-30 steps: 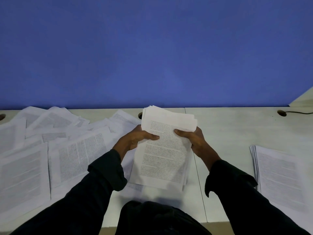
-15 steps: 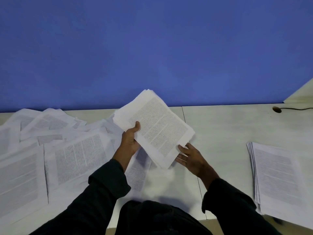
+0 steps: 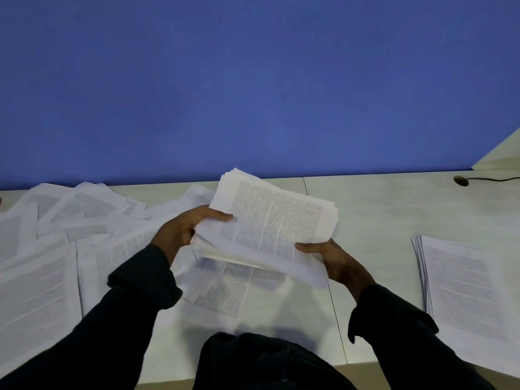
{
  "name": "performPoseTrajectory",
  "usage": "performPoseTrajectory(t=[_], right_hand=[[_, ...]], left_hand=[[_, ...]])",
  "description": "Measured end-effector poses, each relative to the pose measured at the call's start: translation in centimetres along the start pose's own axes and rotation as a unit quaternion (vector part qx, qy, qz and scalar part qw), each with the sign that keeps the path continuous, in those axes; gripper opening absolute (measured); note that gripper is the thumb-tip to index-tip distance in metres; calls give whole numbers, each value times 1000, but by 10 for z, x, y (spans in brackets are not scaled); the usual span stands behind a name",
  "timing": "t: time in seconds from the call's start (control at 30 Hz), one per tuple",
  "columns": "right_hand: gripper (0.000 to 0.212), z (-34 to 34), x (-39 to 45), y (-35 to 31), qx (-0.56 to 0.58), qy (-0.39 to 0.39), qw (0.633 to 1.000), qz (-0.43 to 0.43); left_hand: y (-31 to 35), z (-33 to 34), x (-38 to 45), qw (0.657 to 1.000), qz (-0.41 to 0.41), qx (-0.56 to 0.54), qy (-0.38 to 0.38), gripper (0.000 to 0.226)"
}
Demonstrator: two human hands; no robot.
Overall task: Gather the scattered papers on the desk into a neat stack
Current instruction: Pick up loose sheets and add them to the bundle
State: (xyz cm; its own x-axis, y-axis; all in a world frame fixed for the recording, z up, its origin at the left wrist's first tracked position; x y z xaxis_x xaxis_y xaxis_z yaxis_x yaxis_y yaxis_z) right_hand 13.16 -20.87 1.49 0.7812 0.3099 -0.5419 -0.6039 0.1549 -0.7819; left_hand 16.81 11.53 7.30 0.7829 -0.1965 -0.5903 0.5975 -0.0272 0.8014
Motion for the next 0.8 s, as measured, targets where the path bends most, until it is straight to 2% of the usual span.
performPoseTrajectory(t=[0.1,0.17,0.23,0.3,0.4,0.47,0.53,0.67,0.73,0.8], right_hand=[[46,0,-1,-4,28,12,999,-10],[44,-7,-5,1,99,6,995,11],[46,-7,-9,14,188,16,981,45],[50,7,-8,26,245,18,968,59],[56,36,3,25,235,74,969,-2],[53,43,8,20,216,141,965,-44],[52,37,7,17,182,165,967,-63],[53,12,-5,10,113,65,989,-75],[57,9,-8,5,81,0,995,-66],[58,16,-8,1,56,-40,996,-59]], left_hand=[[-4,0,8,997,23,74,-14,41],[-15,-14,14,996,36,66,37,46],[-28,-14,14,993,69,11,99,43],[-44,6,14,985,107,-68,120,45],[-73,51,10,975,122,-149,112,46],[-90,71,7,977,92,-173,83,47],[-92,68,5,979,66,-177,71,46],[-54,4,-2,978,51,-188,80,37],[-32,-15,-8,990,15,-140,26,49],[-19,-5,-12,997,-8,-63,-34,62]])
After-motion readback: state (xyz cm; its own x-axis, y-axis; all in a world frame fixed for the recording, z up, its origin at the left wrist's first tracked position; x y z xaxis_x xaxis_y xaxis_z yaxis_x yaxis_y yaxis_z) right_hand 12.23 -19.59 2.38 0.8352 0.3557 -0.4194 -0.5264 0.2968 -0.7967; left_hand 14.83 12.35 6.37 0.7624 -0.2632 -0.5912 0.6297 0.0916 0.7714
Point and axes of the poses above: each hand's wrist, its own x-axis towards the middle knuckle, its own z-axis out of the palm, y = z × x, the point moved 4 cm from there along x, towards the middle knuckle, and after that the axes turned 4 degrees about z, right-handed, at the moved point
